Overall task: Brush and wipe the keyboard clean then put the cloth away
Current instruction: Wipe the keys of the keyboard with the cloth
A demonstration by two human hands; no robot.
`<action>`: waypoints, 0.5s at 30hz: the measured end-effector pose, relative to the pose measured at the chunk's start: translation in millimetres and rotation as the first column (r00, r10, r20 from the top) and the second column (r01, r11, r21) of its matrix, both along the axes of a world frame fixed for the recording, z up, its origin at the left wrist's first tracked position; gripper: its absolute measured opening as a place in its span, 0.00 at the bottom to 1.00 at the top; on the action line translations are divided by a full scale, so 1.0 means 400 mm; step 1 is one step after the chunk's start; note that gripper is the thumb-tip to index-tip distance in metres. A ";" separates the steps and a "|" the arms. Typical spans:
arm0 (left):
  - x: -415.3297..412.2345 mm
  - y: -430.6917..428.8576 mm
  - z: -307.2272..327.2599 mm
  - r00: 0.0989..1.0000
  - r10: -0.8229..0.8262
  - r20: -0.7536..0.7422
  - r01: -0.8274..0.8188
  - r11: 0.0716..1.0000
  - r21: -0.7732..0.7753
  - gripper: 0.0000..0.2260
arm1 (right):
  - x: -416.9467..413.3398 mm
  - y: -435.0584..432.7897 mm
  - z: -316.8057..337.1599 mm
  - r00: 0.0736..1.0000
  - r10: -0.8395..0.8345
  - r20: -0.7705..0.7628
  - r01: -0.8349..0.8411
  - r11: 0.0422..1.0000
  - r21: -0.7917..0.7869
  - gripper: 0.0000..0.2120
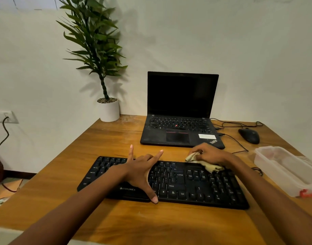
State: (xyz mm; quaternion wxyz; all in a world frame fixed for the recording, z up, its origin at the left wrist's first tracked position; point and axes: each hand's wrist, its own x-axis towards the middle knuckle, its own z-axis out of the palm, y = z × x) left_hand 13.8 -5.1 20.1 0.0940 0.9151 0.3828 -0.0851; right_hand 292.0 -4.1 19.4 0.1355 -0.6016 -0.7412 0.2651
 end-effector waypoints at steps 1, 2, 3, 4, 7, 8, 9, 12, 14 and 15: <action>0.003 0.000 -0.001 1.000 -0.007 0.018 0.007 1.000 -0.002 0.60 | 0.005 -0.001 -0.002 1.000 -0.015 -0.010 0.015 1.000 -0.001 0.13; 0.008 -0.001 0.000 0.999 -0.013 0.029 0.013 1.000 -0.006 0.60 | -0.006 0.002 -0.004 1.000 -0.019 -0.017 0.019 1.000 0.006 0.13; 0.013 -0.002 0.002 0.999 -0.015 0.034 0.016 1.000 -0.011 0.61 | -0.030 0.009 -0.007 1.000 -0.009 -0.020 0.010 1.000 0.029 0.12; 0.017 -0.002 0.002 0.999 -0.014 0.037 0.014 1.000 -0.017 0.61 | -0.068 0.021 -0.010 1.000 0.009 -0.023 -0.007 0.998 0.057 0.11; 0.017 -0.009 -0.001 1.000 0.006 0.028 -0.005 1.000 -0.022 0.61 | -0.192 0.051 -0.025 0.991 0.072 -0.109 -0.062 0.994 0.095 0.08; 0.015 -0.012 -0.003 0.999 0.017 0.029 -0.017 1.000 -0.022 0.61 | -0.218 0.059 -0.028 0.989 0.077 -0.129 -0.065 0.994 0.090 0.09; 0.012 -0.016 -0.004 0.999 0.027 0.033 -0.026 0.999 -0.021 0.61 | -0.227 0.063 -0.029 0.987 0.079 -0.138 -0.068 0.994 0.079 0.09; 0.007 -0.023 -0.002 0.999 0.032 0.035 -0.032 0.999 -0.004 0.60 | -0.175 0.050 -0.013 0.990 0.082 -0.113 -0.080 0.997 0.024 0.10; 0.007 -0.024 -0.002 0.999 0.022 0.033 -0.022 0.999 0.023 0.60 | -0.106 0.026 0.001 0.996 0.064 -0.058 -0.065 0.998 -0.018 0.11; 0.008 -0.027 -0.001 0.999 0.017 0.031 -0.018 0.999 0.032 0.60 | -0.069 0.012 0.006 0.998 0.045 -0.050 -0.047 0.998 -0.042 0.12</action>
